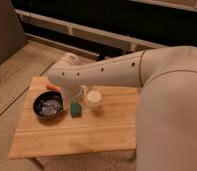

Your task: Place the white sponge in the ceramic bowl

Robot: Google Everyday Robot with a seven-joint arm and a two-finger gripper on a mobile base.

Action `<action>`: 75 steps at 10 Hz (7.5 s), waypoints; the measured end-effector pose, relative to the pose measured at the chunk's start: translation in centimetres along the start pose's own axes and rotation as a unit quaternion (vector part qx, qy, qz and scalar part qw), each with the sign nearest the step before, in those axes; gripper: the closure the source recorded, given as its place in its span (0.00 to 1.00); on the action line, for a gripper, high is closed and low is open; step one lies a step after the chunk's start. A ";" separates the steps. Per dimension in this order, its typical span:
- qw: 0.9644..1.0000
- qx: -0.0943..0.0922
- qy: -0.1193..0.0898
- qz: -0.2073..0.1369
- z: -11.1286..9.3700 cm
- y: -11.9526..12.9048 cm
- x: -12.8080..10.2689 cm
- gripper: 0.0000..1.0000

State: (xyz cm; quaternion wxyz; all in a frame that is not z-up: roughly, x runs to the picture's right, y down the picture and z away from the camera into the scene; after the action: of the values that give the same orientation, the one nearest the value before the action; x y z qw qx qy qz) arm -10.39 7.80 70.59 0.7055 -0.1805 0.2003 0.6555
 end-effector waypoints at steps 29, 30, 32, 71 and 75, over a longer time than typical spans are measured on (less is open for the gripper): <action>0.996 -0.063 0.070 -0.003 8.9 1.2 -5.1 0.35; 0.994 -0.066 0.083 -0.004 10.0 1.0 -5.4 0.35; 0.993 -0.070 0.099 -0.011 11.6 1.1 -6.2 0.35; 0.980 -0.078 0.165 -0.076 20.0 4.2 -9.6 0.46; 0.976 -0.083 0.175 -0.097 20.7 4.5 -9.0 0.87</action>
State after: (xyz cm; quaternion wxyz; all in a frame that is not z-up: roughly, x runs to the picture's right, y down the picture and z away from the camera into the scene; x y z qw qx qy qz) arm -14.46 11.23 93.00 0.7024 -0.3690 0.2474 0.5562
